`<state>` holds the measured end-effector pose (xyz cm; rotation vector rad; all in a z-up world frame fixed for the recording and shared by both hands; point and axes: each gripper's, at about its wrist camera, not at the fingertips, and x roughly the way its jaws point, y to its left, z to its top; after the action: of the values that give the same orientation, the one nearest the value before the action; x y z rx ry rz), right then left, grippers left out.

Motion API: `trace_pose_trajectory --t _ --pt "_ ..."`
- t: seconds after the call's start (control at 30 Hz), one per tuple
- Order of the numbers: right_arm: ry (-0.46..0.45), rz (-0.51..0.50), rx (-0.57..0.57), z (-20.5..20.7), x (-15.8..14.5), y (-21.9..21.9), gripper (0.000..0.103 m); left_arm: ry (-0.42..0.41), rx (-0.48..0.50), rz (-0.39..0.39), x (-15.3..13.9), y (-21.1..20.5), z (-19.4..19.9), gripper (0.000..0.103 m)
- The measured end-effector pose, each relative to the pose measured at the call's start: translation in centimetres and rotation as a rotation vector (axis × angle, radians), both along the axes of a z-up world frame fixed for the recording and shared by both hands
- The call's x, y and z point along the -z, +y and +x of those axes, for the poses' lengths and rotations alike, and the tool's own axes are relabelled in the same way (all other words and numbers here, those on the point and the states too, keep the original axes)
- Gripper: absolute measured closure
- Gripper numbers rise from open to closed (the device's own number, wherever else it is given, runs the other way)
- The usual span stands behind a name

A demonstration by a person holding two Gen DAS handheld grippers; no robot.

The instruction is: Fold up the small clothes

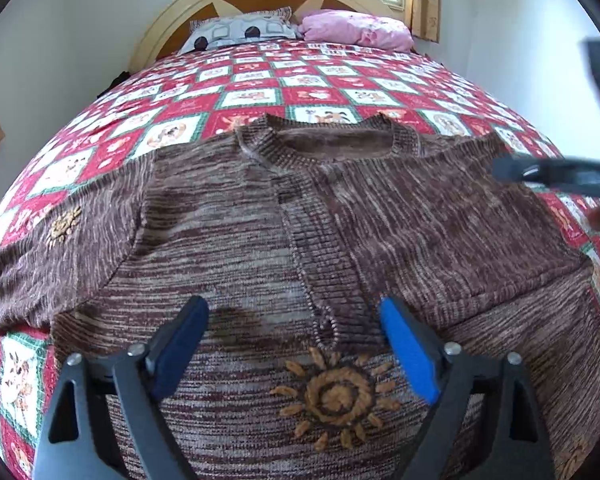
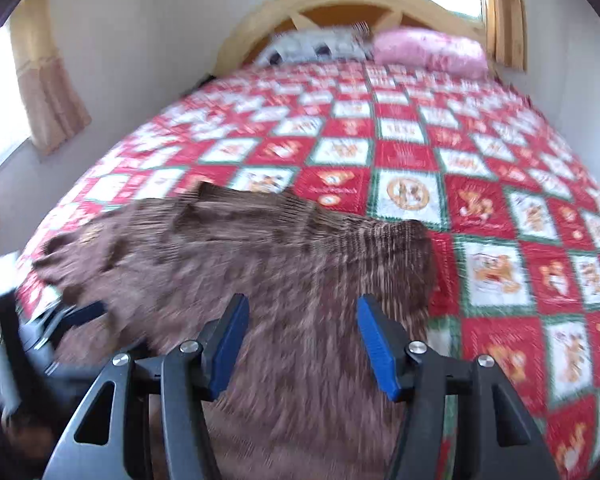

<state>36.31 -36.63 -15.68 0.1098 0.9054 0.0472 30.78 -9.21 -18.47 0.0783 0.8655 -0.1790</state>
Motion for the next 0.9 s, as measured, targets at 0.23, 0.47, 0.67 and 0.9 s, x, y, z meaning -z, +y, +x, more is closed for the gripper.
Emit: trace_pose_trajectory --t 0.23,0.47,0.67,0.9 --pt "0.061 0.012 0.137 1.2 3.9 -4.5 0.046 0.019 -0.030 -0.078 0.2 1.3 0.3 0.010" --pt "-0.050 -0.077 0.080 -3.0 0.0 0.4 0.046 0.011 -0.042 -0.079 0.1 1.4 0.1 0.010" --pt "0.048 -0.102 0.020 -6.1 2.5 4.2 0.046 0.019 -0.060 -0.075 0.3 1.7 0.2 0.009" --pt "0.031 -0.083 0.022 -6.4 2.1 4.7 0.046 0.016 -0.063 -0.085 0.2 1.9 0.2 0.009"
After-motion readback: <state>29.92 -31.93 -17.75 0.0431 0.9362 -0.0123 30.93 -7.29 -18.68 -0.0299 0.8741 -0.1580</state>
